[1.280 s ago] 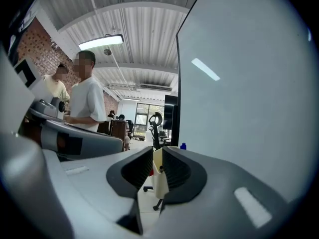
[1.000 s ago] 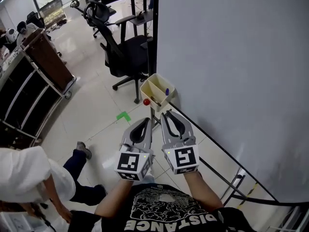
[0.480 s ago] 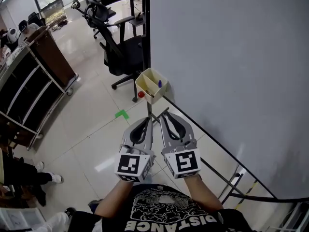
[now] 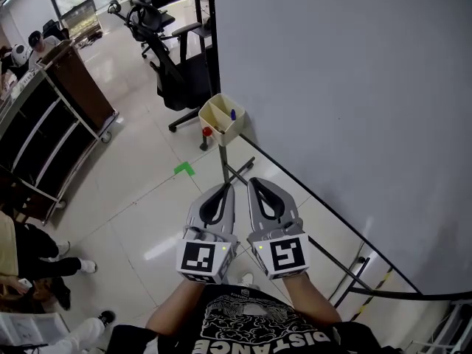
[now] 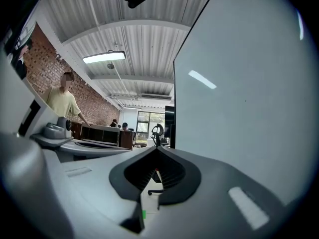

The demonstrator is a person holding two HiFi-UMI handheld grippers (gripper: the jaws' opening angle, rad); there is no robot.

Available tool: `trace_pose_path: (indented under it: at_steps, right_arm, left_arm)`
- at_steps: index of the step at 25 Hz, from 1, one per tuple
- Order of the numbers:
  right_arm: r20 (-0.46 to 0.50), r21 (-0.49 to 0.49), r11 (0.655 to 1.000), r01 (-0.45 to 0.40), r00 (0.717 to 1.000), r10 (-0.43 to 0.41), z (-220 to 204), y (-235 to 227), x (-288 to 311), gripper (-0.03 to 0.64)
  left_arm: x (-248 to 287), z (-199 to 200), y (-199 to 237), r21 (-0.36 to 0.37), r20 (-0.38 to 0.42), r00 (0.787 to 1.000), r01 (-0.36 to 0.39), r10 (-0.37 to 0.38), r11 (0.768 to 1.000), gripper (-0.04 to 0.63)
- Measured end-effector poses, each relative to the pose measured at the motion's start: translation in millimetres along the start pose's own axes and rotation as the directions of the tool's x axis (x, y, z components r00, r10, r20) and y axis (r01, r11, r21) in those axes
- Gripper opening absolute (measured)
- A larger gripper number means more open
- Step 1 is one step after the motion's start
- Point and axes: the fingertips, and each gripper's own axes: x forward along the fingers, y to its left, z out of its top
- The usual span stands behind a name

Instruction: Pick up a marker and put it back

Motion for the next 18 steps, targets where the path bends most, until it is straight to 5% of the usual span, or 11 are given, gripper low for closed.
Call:
trace_pose_path:
  at_steps: [18]
  right_arm:
    - [0.021,-0.014,0.999,0.031,0.999,-0.03,13.5,50.0,-49.8,0.0]
  left_arm:
    - [-62.5,10.9,-17.6,0.032,0.025,0.998,0.052,-0.053,0.998,0.006]
